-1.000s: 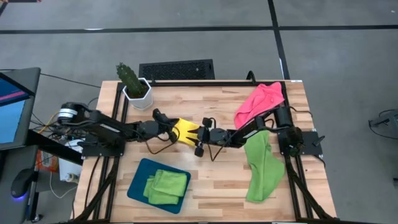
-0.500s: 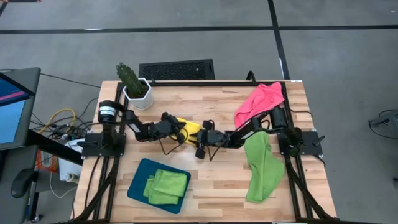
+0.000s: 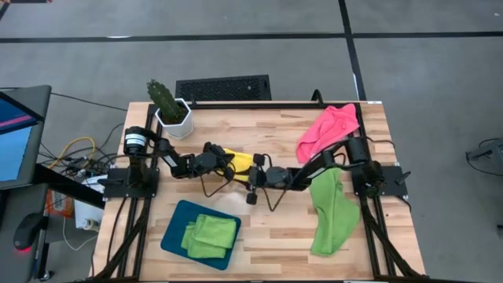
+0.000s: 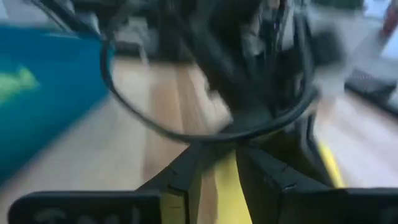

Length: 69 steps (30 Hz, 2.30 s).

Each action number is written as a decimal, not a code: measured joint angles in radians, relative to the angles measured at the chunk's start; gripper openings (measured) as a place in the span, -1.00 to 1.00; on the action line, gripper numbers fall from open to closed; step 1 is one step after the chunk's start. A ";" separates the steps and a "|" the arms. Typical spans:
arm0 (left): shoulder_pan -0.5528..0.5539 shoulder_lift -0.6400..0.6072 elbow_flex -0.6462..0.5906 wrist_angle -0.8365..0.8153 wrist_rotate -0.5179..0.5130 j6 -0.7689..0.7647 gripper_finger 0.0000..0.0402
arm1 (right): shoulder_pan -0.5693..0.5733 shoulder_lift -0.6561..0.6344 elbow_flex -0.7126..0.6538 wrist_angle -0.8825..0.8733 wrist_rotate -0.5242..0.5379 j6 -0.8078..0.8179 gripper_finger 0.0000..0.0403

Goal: Fold microfiber towels
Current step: Stack the folded yellow microfiber on the green microfiber cloth in the blue bin

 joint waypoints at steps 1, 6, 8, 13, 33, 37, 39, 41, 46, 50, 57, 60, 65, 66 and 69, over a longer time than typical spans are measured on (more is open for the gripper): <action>0.000 0.000 0.000 0.003 0.000 -0.003 -1.00 | -0.006 0.019 0.005 -0.009 -0.001 0.011 -0.40; 0.000 0.002 -0.001 0.023 0.000 -0.006 -1.00 | -0.040 0.088 0.013 -0.042 -0.004 0.088 -0.42; 0.000 0.002 -0.002 0.026 0.000 -0.005 -1.00 | -0.051 0.101 0.013 -0.061 -0.021 0.119 -0.42; 0.000 0.002 -0.002 0.028 0.000 -0.005 -1.00 | -0.069 0.006 -0.019 -0.085 -0.015 0.109 -0.42; 0.000 0.003 -0.002 0.040 -0.003 -0.014 -1.00 | -0.173 0.060 -0.099 -0.014 0.007 0.182 -0.42; 0.000 0.003 -0.002 0.038 -0.002 -0.037 -1.00 | -0.173 -0.062 -0.143 -0.059 0.058 0.201 -0.42; 0.000 0.003 -0.002 0.036 -0.003 -0.065 -1.00 | -0.176 -0.172 -0.153 -0.106 0.066 0.241 -0.42; -0.005 0.003 -0.002 0.037 -0.004 -0.100 -1.00 | -0.184 -0.289 -0.153 -0.279 0.060 0.319 -0.41; -0.021 0.002 -0.002 0.034 -0.019 -0.155 -1.00 | -0.151 -0.438 -0.136 -0.726 0.038 0.532 -0.21; -0.040 0.002 0.008 0.015 -0.032 -0.175 -1.00 | -0.112 -0.441 -0.136 -0.832 0.027 0.752 0.06; -0.069 0.001 0.065 -0.080 -0.057 -0.195 -1.00 | -0.099 -0.349 -0.136 -0.737 -0.014 1.021 0.42; -0.076 0.001 0.074 -0.094 -0.057 -0.191 -1.00 | -0.100 -0.300 -0.131 -0.635 -0.013 1.083 0.46; -0.077 0.001 0.074 -0.098 -0.057 -0.193 -1.00 | -0.107 -0.220 -0.106 -0.586 -0.019 1.167 0.46; -0.077 0.001 0.074 -0.097 -0.058 -0.194 -1.00 | -0.105 -0.209 -0.101 -0.579 -0.019 1.178 0.47; -0.077 0.002 0.074 -0.095 -0.071 -0.195 -1.00 | -0.100 -0.164 -0.058 -0.540 -0.013 1.183 0.47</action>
